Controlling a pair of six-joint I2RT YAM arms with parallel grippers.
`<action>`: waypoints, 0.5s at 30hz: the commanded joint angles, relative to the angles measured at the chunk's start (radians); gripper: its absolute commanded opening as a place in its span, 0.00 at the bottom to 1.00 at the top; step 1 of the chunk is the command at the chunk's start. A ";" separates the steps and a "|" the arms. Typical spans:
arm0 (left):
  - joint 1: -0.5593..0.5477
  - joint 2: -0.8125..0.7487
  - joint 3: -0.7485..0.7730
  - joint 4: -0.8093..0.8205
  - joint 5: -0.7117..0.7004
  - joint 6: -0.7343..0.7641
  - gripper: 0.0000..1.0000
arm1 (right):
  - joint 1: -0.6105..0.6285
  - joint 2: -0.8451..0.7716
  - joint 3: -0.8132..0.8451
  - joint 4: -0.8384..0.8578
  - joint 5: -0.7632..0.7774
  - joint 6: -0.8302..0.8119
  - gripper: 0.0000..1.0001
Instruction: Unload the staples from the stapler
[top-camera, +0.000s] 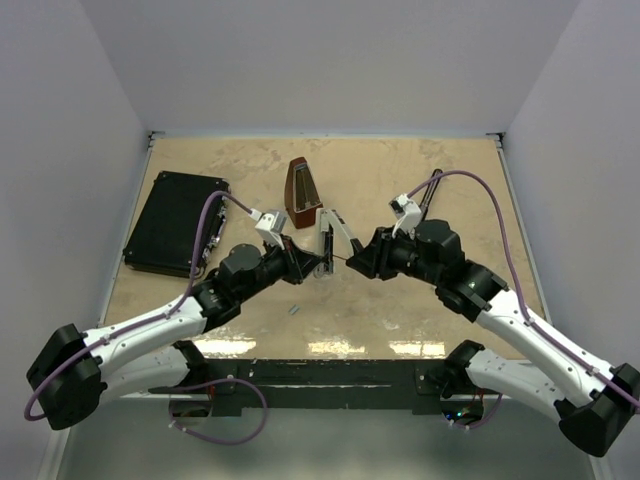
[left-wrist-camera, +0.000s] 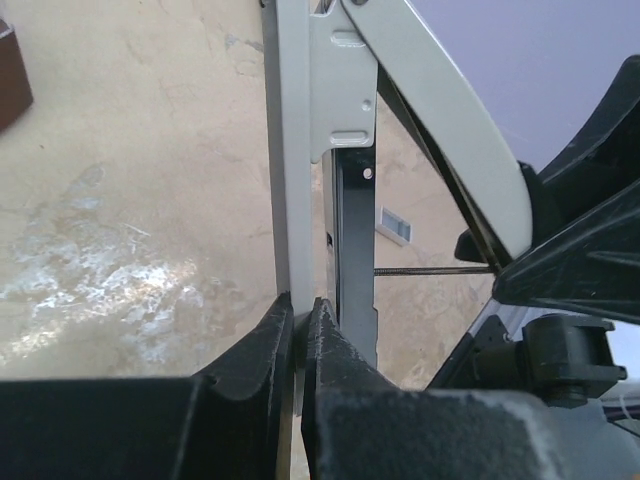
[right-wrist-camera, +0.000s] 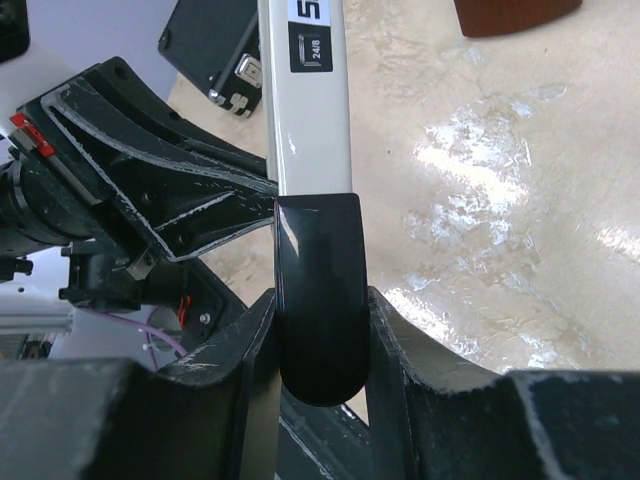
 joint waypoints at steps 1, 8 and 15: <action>-0.016 -0.063 0.014 -0.158 0.022 0.205 0.00 | -0.038 -0.006 0.099 0.058 0.273 -0.052 0.09; -0.016 -0.108 -0.018 -0.230 0.074 0.284 0.00 | -0.067 0.063 0.203 0.101 0.316 -0.103 0.10; -0.015 -0.116 -0.049 -0.207 0.173 0.333 0.00 | -0.172 0.200 0.239 0.230 0.180 -0.123 0.19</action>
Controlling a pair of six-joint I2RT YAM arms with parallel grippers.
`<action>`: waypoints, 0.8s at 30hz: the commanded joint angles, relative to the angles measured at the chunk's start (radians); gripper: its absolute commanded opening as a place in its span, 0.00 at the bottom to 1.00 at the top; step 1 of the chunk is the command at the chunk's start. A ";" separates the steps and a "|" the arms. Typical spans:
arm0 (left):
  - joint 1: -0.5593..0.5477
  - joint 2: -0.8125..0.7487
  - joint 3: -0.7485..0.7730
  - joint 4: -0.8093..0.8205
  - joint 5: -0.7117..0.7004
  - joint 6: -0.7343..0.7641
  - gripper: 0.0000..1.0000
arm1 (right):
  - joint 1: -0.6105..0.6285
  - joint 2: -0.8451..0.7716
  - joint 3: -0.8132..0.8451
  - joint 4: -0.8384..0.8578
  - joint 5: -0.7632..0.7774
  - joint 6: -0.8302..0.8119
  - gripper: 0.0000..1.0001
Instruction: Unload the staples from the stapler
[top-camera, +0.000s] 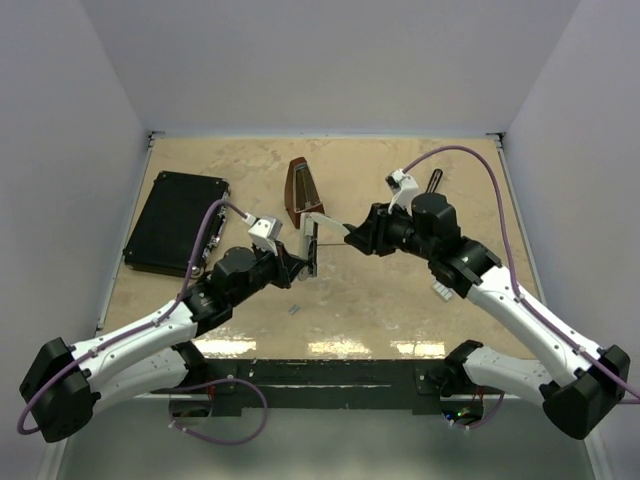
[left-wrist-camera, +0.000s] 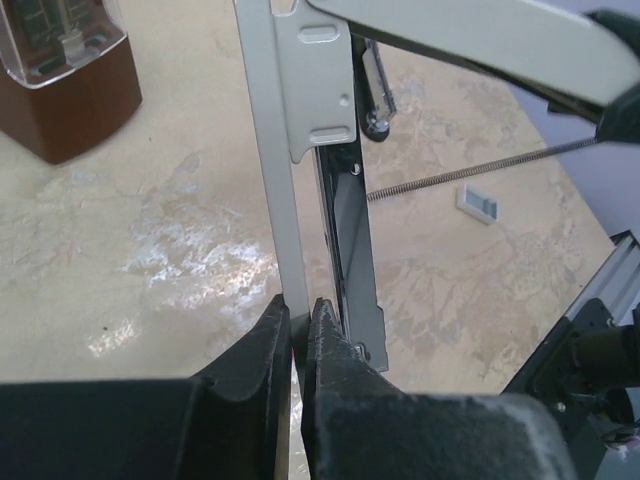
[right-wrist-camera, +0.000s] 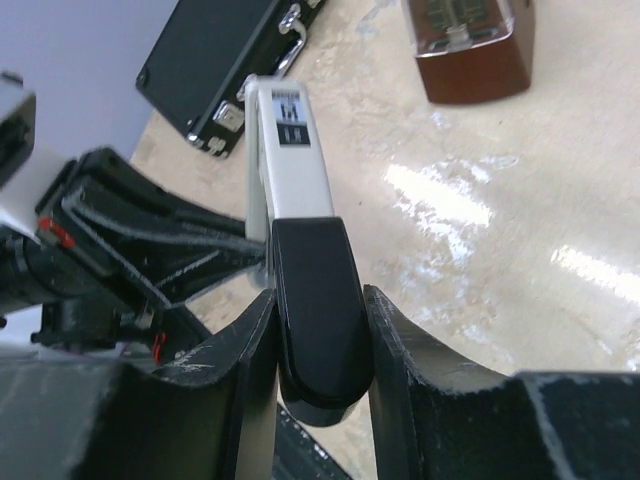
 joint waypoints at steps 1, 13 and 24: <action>-0.038 -0.016 -0.037 -0.037 0.233 0.157 0.00 | -0.132 0.092 0.088 0.272 0.170 -0.036 0.20; -0.042 0.083 -0.023 0.037 0.382 0.152 0.00 | -0.153 0.408 0.135 0.415 0.035 -0.118 0.37; -0.042 0.099 -0.034 0.046 0.373 0.172 0.00 | -0.192 0.576 0.158 0.482 -0.009 -0.163 0.49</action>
